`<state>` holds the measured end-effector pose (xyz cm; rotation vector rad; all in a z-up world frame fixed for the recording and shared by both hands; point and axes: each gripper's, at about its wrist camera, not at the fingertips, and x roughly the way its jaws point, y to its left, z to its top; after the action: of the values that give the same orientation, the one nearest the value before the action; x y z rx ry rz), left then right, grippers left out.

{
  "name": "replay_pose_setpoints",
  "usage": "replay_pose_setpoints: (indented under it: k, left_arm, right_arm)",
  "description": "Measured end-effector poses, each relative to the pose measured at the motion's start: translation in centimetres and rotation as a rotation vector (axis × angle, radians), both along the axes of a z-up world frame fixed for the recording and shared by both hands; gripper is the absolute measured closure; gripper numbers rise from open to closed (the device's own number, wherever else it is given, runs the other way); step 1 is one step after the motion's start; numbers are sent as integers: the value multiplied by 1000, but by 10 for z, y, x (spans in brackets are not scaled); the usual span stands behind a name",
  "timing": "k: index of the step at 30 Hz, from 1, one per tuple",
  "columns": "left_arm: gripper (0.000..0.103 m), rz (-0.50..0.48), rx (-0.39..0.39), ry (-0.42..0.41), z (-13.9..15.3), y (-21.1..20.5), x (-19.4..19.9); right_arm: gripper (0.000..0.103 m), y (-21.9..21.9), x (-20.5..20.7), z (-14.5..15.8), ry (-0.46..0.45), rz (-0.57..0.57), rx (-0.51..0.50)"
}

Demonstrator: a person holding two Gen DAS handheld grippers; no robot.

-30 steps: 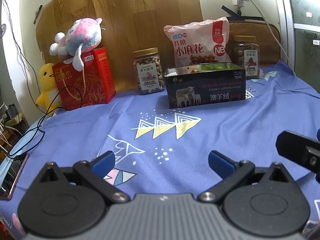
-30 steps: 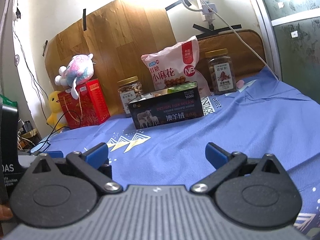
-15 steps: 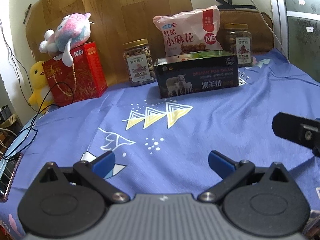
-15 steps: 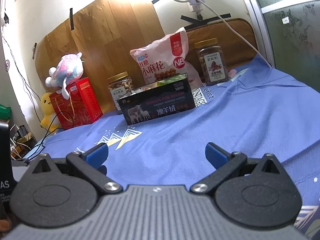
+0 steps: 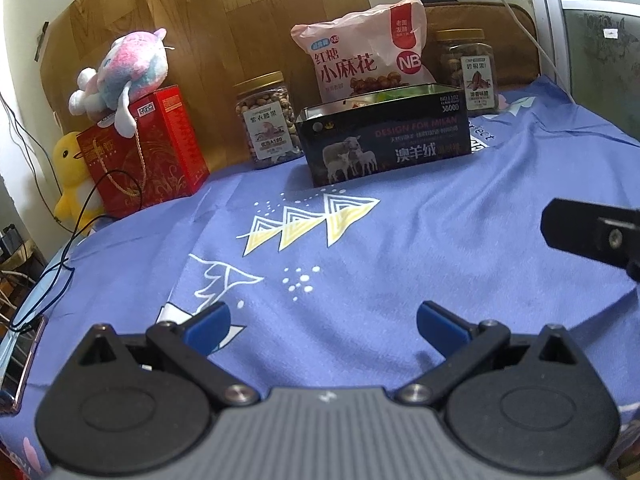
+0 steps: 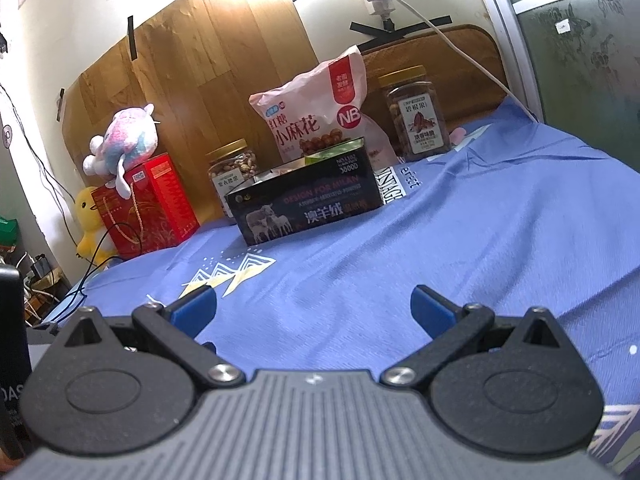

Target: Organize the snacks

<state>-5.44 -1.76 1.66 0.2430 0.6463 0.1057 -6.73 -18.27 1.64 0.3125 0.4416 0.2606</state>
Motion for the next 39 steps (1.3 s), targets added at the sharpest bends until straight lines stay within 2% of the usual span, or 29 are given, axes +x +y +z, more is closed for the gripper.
replay_pose_setpoints:
  k: [12, 39]
  left_arm:
    - [0, 5, 31, 4, -4, -1, 1]
    - [0, 24, 44, 19, -7, 2, 4]
  right_arm:
    - [0, -1, 2, -2, 9, 0, 6]
    - [0, -4, 1, -5, 13, -4, 14]
